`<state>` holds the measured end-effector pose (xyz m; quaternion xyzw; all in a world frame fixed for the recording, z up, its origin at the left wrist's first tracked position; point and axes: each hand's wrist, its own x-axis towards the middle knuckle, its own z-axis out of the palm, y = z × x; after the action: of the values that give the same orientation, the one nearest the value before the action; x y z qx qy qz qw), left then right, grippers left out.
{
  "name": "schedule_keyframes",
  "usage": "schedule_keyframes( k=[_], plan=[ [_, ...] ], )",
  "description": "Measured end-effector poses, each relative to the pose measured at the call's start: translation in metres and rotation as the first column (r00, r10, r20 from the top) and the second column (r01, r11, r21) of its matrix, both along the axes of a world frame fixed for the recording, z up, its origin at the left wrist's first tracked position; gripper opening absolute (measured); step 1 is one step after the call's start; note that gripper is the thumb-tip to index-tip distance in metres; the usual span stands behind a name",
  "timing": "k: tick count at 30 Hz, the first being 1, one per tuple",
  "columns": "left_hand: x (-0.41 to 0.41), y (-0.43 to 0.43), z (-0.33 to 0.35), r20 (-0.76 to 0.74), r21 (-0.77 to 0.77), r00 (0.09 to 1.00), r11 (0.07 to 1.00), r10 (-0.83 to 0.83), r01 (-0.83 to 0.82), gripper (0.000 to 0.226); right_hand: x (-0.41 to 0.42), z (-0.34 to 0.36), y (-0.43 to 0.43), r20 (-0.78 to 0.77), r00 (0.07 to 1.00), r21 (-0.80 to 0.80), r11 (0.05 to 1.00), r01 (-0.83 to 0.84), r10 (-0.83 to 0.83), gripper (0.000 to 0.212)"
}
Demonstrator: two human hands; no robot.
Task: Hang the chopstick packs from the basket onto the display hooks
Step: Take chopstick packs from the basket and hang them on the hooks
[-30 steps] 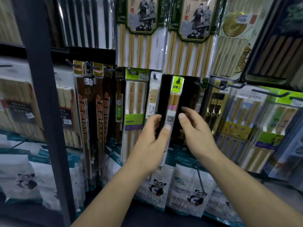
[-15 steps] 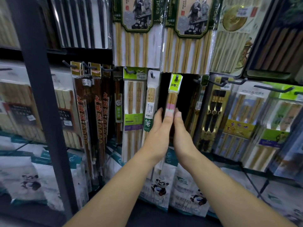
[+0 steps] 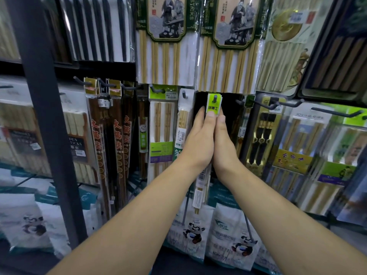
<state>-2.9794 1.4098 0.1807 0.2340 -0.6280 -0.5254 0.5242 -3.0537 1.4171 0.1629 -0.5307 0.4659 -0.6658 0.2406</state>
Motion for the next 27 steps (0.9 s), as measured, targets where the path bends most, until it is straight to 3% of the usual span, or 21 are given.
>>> schedule_keyframes(
  k=[8,13,15,17,19,23,27],
  plan=[
    [0.005,0.006,-0.008,0.051,0.009,0.999,1.000,-0.004,0.004,0.056,-0.006,-0.010,0.006,-0.014,1.000,0.045,0.999,-0.012,0.013,0.073],
    [0.034,0.041,-0.045,0.173,0.091,0.985,0.996,-0.001,-0.015,0.067,-0.014,-0.057,0.052,-0.036,0.999,0.156,0.987,0.026,-0.021,0.078],
    [0.053,0.064,-0.074,0.174,0.102,0.985,0.995,-0.013,-0.005,0.066,-0.020,-0.088,0.076,-0.048,0.996,0.227,0.970,0.089,-0.080,0.054],
    [0.071,0.087,-0.107,0.199,0.088,0.980,0.996,-0.014,-0.004,0.047,-0.024,-0.123,0.103,-0.112,0.986,0.314,0.938,0.149,-0.119,0.023],
    [0.086,0.104,-0.144,0.271,0.096,0.961,0.992,0.056,-0.084,0.023,-0.024,-0.159,0.132,-0.211,0.974,0.411,0.896,0.168,-0.085,0.017],
    [0.118,0.113,-0.236,0.558,0.150,0.804,0.928,0.206,-0.341,0.010,-0.013,-0.232,0.181,-0.344,0.929,0.600,0.793,0.103,0.139,0.021],
    [0.158,0.122,-0.328,0.869,0.095,0.473,0.889,0.145,-0.447,0.034,0.004,-0.320,0.204,-0.424,0.805,0.792,0.600,0.108,0.415,0.019]
  ],
)
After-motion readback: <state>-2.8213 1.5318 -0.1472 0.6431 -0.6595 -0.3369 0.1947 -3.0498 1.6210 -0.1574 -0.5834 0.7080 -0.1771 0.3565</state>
